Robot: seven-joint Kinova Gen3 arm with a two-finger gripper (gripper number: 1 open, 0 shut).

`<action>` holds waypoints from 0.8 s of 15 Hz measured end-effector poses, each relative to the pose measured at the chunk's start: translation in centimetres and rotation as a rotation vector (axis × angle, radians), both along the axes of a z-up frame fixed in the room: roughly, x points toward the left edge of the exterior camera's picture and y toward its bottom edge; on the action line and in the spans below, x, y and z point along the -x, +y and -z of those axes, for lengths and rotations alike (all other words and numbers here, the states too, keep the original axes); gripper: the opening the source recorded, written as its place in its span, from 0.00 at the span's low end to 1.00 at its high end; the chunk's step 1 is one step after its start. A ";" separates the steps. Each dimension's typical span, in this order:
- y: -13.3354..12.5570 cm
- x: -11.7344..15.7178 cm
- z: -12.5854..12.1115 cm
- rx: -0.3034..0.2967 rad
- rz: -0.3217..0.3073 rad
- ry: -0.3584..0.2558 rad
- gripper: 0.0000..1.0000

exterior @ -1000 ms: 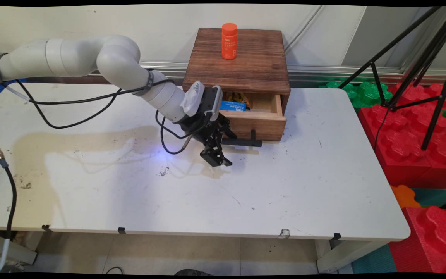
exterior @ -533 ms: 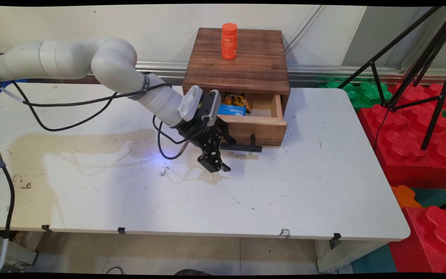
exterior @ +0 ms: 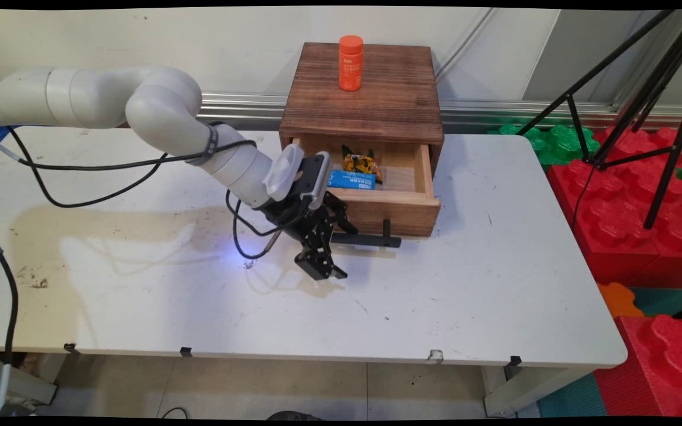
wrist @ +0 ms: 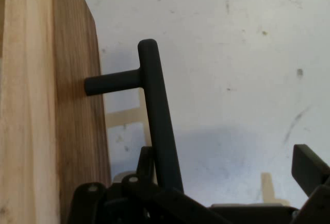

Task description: Open the drawer

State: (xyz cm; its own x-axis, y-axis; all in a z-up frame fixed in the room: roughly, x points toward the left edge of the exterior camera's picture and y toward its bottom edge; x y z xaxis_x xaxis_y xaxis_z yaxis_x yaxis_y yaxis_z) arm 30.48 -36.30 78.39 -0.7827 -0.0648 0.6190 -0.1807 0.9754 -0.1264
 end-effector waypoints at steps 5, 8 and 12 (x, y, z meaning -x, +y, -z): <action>1.7 0.4 0.0 -0.010 0.018 0.003 1.00; 2.6 0.6 0.0 -0.017 0.028 0.006 1.00; 3.8 0.8 -0.1 -0.025 0.040 0.010 1.00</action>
State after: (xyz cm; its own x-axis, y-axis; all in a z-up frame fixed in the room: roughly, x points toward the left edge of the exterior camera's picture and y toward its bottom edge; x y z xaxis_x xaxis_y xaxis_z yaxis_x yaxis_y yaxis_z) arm 29.66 -32.45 78.46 -0.7785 -0.0493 0.6257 -0.1429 0.9846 -0.1002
